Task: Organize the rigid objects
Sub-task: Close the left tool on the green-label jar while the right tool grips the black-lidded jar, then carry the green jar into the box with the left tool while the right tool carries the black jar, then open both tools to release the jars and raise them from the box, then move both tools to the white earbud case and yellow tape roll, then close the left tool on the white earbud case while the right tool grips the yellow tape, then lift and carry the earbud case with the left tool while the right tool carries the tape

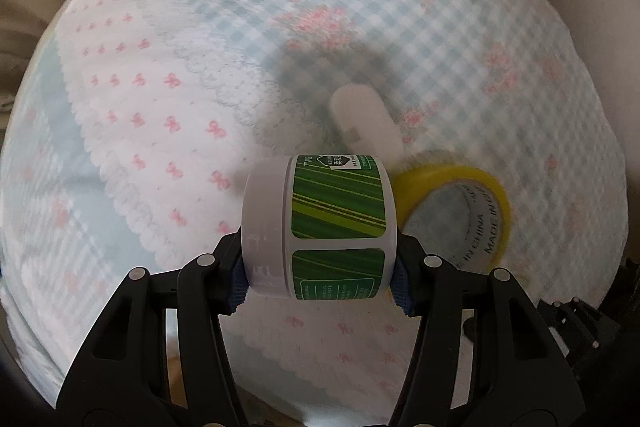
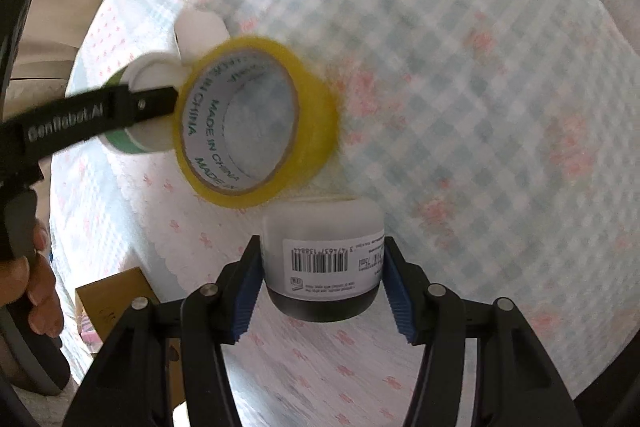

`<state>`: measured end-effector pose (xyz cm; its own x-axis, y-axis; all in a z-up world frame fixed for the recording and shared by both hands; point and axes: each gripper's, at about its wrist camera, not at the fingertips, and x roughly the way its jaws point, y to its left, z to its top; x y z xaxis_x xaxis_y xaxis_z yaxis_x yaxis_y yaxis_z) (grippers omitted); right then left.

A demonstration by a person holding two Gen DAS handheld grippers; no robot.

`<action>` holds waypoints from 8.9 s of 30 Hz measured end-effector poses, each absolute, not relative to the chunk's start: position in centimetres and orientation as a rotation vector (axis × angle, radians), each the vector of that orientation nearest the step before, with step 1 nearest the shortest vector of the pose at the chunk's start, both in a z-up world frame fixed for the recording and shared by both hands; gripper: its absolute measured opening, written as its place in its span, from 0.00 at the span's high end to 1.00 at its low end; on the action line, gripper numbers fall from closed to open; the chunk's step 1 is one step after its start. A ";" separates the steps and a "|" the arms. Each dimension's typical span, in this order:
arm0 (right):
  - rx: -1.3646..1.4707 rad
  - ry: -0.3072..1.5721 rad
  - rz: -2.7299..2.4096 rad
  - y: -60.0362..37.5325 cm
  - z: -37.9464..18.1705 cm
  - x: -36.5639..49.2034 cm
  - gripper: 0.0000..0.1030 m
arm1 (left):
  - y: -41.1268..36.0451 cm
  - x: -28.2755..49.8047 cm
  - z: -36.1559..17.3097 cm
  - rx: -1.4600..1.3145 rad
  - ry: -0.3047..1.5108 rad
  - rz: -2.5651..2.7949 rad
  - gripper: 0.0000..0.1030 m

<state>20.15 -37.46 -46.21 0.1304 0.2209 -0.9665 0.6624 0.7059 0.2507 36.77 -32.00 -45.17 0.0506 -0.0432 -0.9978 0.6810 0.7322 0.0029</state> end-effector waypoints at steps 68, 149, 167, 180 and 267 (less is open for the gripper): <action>0.388 1.347 -0.036 -3.8 -34.7 21.3 0.49 | 15.4 25.0 -38.2 0.123 1.395 -0.397 0.49; 0.007 1.057 0.048 -28.5 -22.9 14.7 0.00 | -13.5 24.6 -23.1 0.078 1.124 -0.332 0.00; -0.013 1.117 0.105 -33.1 -33.2 19.3 0.00 | -27.3 36.8 -34.2 0.175 1.350 -0.450 0.00; -0.071 1.178 0.097 -33.2 -45.5 23.1 0.00 | -34.0 40.9 -49.1 0.318 1.574 -0.499 0.13; 0.238 1.137 0.086 -0.6 -26.1 20.6 0.08 | 19.4 27.5 -30.5 -0.009 1.319 -0.351 0.55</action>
<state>20.57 -0.63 -26.11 0.4199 0.1880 -0.8879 0.0531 0.9715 0.2309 27.48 19.36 -30.54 0.2048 -0.2568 -0.9445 0.2468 0.9473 -0.2041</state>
